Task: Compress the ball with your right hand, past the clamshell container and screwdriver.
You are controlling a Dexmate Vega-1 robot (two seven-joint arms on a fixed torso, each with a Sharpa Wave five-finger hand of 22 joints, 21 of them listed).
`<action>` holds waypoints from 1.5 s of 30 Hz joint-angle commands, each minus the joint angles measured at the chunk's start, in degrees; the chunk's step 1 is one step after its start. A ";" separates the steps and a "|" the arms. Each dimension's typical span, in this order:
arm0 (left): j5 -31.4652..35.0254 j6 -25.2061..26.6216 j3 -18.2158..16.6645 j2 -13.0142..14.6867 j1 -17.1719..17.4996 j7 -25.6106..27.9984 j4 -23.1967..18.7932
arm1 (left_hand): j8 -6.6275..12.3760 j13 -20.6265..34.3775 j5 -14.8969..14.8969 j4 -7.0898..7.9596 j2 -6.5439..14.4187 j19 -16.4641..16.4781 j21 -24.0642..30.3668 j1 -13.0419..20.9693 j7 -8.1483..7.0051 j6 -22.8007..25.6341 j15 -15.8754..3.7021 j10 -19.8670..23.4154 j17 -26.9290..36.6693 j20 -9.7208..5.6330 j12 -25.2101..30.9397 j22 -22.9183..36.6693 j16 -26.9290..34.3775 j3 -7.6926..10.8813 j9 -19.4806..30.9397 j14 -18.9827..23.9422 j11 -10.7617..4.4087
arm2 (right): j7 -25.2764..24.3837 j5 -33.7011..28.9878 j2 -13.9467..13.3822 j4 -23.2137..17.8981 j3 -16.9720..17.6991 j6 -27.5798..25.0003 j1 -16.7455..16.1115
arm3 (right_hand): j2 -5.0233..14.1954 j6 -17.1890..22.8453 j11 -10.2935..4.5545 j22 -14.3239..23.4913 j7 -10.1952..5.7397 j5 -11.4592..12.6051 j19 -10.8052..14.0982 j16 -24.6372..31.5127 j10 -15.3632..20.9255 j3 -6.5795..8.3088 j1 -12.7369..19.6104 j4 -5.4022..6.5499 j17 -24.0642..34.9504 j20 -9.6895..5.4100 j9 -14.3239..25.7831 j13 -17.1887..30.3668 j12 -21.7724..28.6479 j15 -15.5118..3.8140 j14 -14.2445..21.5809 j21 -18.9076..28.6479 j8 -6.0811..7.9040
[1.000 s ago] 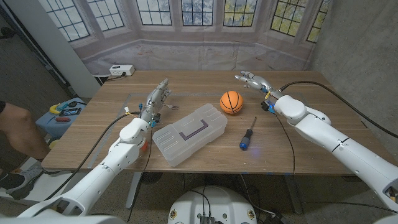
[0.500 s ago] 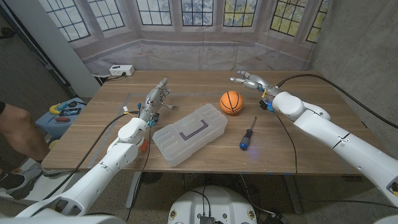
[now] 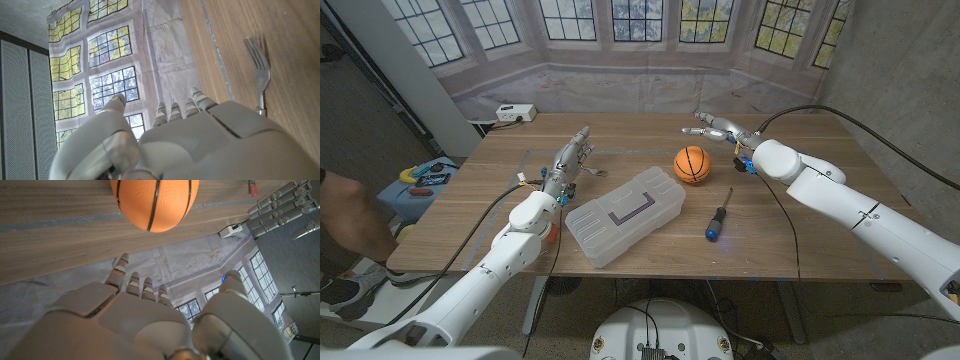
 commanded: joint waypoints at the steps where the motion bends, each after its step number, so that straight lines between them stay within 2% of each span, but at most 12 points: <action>1: -0.04 -0.07 -0.02 0.06 0.27 -0.12 -0.07 | 0.31 0.27 0.52 -0.34 -0.07 0.33 -0.21 -0.20 -0.07 0.67 0.32 0.02 0.16 0.26 0.46 0.08 0.16 0.39 0.32 0.08 0.43 | 4.71 -5.47 -0.47 -2.40 -4.17 -5.55 4.49 | -0.63 -0.73 0.23 0.16 0.20 0.32 -0.74 -0.06 -0.69 0.23 0.46 -0.32 0.16 0.42 0.16 0.27 0.19 0.53 -0.97 -0.06 0.35; 18: -0.56 -0.10 -0.36 0.18 1.04 -0.14 -0.46 | 0.31 0.28 0.50 -0.52 0.01 0.38 -0.22 -0.44 -0.02 0.82 0.27 0.11 0.17 0.31 0.50 0.09 0.16 0.67 0.33 0.06 0.49 | 12.18 -12.90 -0.66 -4.77 -9.58 -13.28 9.59 | -1.51 -2.14 0.91 0.16 0.80 0.62 -2.16 0.09 -3.18 0.20 1.39 -0.12 0.22 0.49 0.16 0.33 -0.12 1.48 -2.07 0.05 0.30; 20: -0.46 -0.21 -0.45 0.20 1.37 0.19 -0.81 | 0.32 0.28 0.50 -0.54 0.02 0.39 -0.22 -0.46 0.00 0.86 0.26 0.08 0.17 0.30 0.49 0.09 0.15 0.70 0.33 0.05 0.47 | 12.77 -13.37 -0.89 -5.08 -9.89 -13.60 9.76 | -1.67 -1.52 1.22 0.17 1.26 0.65 -2.30 0.17 -3.13 0.17 1.49 -0.06 0.23 0.48 0.19 0.36 0.06 1.56 -2.09 0.11 0.63; 22: -0.42 -0.19 -0.49 0.29 1.68 0.37 -1.18 | 0.34 0.28 0.50 -0.57 0.02 0.39 -0.22 -0.49 0.12 0.93 0.23 0.05 0.17 0.34 0.48 0.09 0.17 0.73 0.34 0.10 0.58 | 13.90 -13.94 -1.05 -5.42 -10.40 -14.37 10.24 | -1.84 -1.36 1.66 0.17 2.47 0.68 -2.44 0.25 -3.41 0.16 1.63 0.03 0.24 0.46 0.25 0.41 0.17 1.70 -2.18 0.20 0.78; 28: -0.40 -0.15 -0.50 0.32 2.22 0.67 -1.68 | 0.33 0.28 0.48 -0.61 0.02 0.40 -0.22 -0.59 0.18 0.98 0.25 0.07 0.18 0.33 0.49 0.10 0.20 0.80 0.34 0.15 0.65 | 18.23 -15.59 -1.66 -6.13 -12.14 -15.98 12.20 | -2.05 -2.08 2.47 0.19 3.60 0.71 -2.59 0.34 -4.70 0.18 1.91 0.17 0.25 0.45 0.37 0.51 0.04 2.30 -2.42 0.35 0.64; 36: -0.16 -0.14 -0.06 -0.02 2.01 0.54 -1.55 | 0.34 0.28 0.47 -0.67 0.02 0.41 -0.23 -0.71 0.17 1.07 0.30 0.15 0.19 0.33 0.52 0.10 0.22 0.90 0.34 0.22 0.45 | 23.76 -17.77 -1.97 -5.25 -14.57 -15.94 14.99 | -1.92 -4.53 3.03 0.19 3.07 0.60 -3.01 -0.10 -7.37 0.61 2.96 0.21 0.27 0.52 0.53 0.68 -0.11 2.85 -4.49 0.44 0.25; 45: 0.25 0.01 0.22 -0.15 1.57 0.74 -1.73 | 0.34 0.28 0.46 -0.74 0.04 0.44 -0.23 -0.83 0.19 1.15 0.30 0.13 0.19 0.33 0.51 0.10 0.23 1.02 0.34 0.27 0.56 | 28.43 -21.08 -1.33 -3.44 -16.86 -16.11 17.51 | -2.21 -6.64 2.52 0.18 2.14 0.34 -3.77 -0.46 -9.01 0.58 3.11 0.46 0.28 0.64 0.68 0.84 -0.01 3.09 -6.89 0.32 0.10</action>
